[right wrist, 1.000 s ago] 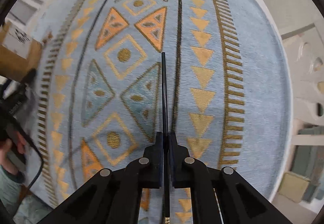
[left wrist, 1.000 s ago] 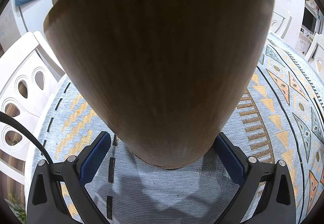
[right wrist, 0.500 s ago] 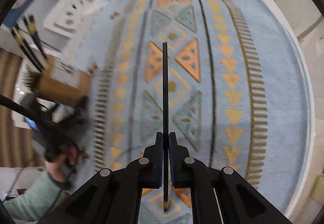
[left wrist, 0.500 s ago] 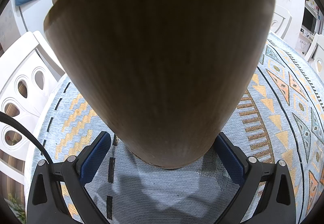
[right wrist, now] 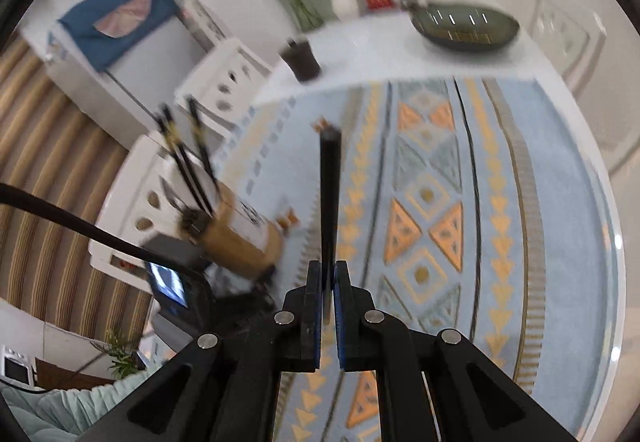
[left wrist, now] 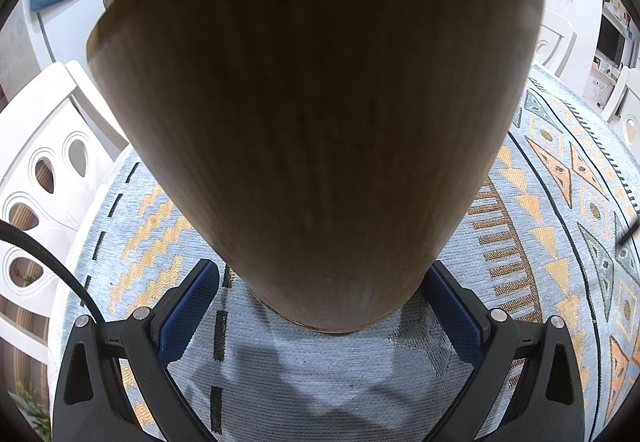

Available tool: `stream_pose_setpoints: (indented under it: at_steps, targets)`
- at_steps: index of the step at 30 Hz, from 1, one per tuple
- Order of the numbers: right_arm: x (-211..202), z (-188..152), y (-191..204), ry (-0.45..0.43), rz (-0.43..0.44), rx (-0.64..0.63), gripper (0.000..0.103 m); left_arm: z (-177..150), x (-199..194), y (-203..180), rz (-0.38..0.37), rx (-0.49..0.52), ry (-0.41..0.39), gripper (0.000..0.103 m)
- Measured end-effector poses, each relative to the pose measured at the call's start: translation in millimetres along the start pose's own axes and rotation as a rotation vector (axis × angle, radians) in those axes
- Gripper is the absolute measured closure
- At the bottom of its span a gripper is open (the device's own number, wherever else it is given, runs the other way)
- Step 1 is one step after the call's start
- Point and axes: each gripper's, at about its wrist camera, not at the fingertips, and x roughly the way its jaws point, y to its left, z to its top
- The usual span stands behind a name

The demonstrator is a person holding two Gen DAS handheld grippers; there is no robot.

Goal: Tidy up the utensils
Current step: 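Carry the chopstick over the wooden cup and drop it in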

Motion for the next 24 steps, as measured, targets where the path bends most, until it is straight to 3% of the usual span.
stream_pose_setpoints:
  at_steps: [12, 24]
  targets:
    - [-42, 64, 91, -0.254, 0.064, -0.223, 0.098, 1, -1, 0, -0.003, -0.002, 0.001, 0.0]
    - [-24, 84, 142, -0.278, 0.174, -0.305, 0.098, 2, -1, 2, -0.008, -0.005, 0.003, 0.001]
